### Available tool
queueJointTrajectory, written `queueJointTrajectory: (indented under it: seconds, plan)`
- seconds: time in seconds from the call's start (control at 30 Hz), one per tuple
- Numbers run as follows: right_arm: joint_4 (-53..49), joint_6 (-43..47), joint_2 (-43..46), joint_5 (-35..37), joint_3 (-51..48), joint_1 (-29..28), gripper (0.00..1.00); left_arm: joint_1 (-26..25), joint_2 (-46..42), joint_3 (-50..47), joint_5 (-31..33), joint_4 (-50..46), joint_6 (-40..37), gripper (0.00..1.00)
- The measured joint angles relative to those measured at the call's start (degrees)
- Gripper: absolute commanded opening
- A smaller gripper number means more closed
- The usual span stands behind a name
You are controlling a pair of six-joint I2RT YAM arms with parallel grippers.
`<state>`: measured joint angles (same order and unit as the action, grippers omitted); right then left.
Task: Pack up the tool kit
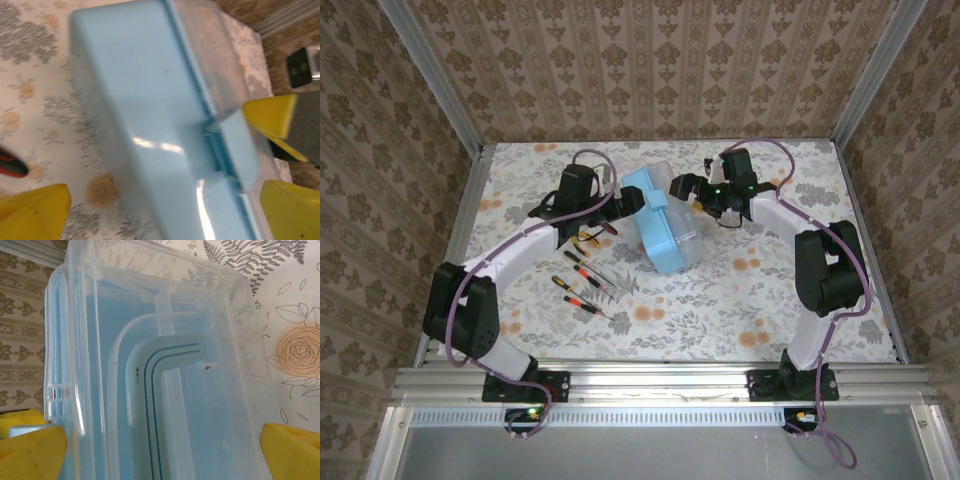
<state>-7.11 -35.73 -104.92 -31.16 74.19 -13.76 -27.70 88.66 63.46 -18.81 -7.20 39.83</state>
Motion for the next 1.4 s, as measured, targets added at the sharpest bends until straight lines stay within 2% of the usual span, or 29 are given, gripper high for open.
queueJointTrajectory:
  seconds: [0.3, 0.7, 1.1, 1.4]
  plan:
    - [-0.87, 0.63, 0.00, -1.07, 2.23, -0.02, 1.00, 2.71, 6.27, 0.68, -0.07, -2.08, -0.07, 0.98]
    - [-2.10, 1.73, -1.90, -2.36, 8.00, -1.22, 0.99, 3.78, 12.68, 3.65, -4.70, 6.88, 1.46, 0.76]
    - [-6.69, 3.50, -3.06, -1.99, 11.06, -1.73, 0.98, 3.91, 15.58, 3.80, -7.17, 13.66, 3.61, 0.65]
    - [-9.66, 4.35, -3.23, -0.98, 14.43, -2.97, 0.97, 4.15, 18.01, 3.43, -6.71, 17.07, 5.22, 0.60]
